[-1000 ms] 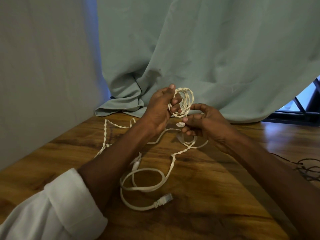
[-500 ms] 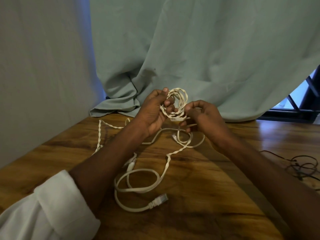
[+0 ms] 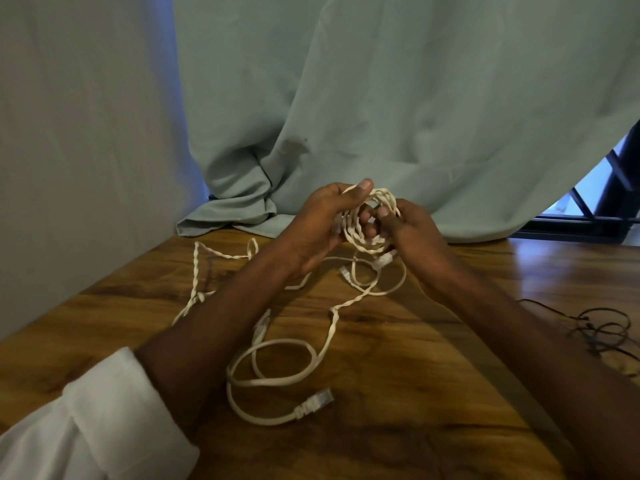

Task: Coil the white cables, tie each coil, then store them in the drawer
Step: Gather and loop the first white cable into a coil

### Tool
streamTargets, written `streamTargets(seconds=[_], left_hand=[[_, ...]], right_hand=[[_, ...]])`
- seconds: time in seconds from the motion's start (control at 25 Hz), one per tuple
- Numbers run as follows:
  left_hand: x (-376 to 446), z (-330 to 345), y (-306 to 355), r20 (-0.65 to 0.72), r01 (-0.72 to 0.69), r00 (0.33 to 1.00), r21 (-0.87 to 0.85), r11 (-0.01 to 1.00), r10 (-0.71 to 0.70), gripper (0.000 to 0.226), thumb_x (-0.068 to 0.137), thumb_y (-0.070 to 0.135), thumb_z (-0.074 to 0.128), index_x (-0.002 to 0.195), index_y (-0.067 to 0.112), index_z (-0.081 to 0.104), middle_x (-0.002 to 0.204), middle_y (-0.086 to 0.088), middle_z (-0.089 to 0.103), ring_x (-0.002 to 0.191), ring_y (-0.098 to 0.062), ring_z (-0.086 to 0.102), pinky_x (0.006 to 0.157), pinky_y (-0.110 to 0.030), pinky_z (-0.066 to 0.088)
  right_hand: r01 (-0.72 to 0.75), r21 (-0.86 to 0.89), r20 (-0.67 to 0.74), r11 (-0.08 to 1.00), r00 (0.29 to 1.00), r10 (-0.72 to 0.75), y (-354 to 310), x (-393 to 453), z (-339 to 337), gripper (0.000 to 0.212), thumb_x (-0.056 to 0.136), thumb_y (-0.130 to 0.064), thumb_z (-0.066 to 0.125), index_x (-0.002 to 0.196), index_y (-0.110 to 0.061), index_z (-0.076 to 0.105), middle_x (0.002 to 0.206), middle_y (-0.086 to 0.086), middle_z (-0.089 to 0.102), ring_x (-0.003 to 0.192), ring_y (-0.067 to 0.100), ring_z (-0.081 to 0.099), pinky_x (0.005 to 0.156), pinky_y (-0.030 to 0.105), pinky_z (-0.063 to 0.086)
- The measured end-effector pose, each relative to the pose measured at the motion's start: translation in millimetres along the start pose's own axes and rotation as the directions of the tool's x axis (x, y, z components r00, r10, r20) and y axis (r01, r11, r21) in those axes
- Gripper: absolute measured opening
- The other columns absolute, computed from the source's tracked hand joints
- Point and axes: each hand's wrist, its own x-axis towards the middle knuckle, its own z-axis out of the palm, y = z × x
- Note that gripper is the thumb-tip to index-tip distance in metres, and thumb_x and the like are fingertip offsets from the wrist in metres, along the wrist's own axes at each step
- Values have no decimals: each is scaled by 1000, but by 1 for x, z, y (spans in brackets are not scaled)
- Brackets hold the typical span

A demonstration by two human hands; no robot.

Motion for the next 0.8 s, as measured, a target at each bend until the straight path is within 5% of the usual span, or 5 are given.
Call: streamTargets(seconds=[0.2,0.36,0.44,0.56,0.8], left_hand=[[2,-8,0,-110,-20,993,198,980,43,34,90,-1,73,122,-1,63,91,-33,68,68,-35,68,74,-44,60],[1,-5,2,-69,-59,995,175,983,72,34,89,-9,69,121,-2,61,84,-22,68,62,-26,64,65,-38,59],[1,-8,5,-30,-63,997,86,994,66,27,90,-10,66,114,0,60,75,-17,64,59,-23,60,64,-37,56],[0,-14,12,59,-53,997,-101,993,59,18,90,-6,59,104,5,56,71,-13,55,56,-20,52,66,-34,52],[-7,-19,16,192,89,981,-250,964,-40,31,82,-2,52,112,6,57,68,-11,49,46,-15,44,57,-29,42]], right_hand=[[224,-504,58,834,972,-227,1,5,-7,26,98,-11,61,123,-16,65,104,-2,70,90,12,66,77,34,53],[327,-535,230,779,944,-238,-2,9,-17,31,94,-11,67,123,-20,64,105,-4,71,92,12,67,83,41,57],[334,-402,232,853,938,-258,-3,9,-19,31,96,-3,64,125,-15,64,106,5,73,94,20,70,85,42,58],[74,198,206,977,972,-115,-8,7,-19,41,92,9,65,131,-5,63,99,17,71,86,25,71,84,39,60],[-348,724,484,595,871,-80,-5,2,-14,40,85,1,64,123,-7,56,85,14,60,76,23,62,86,40,57]])
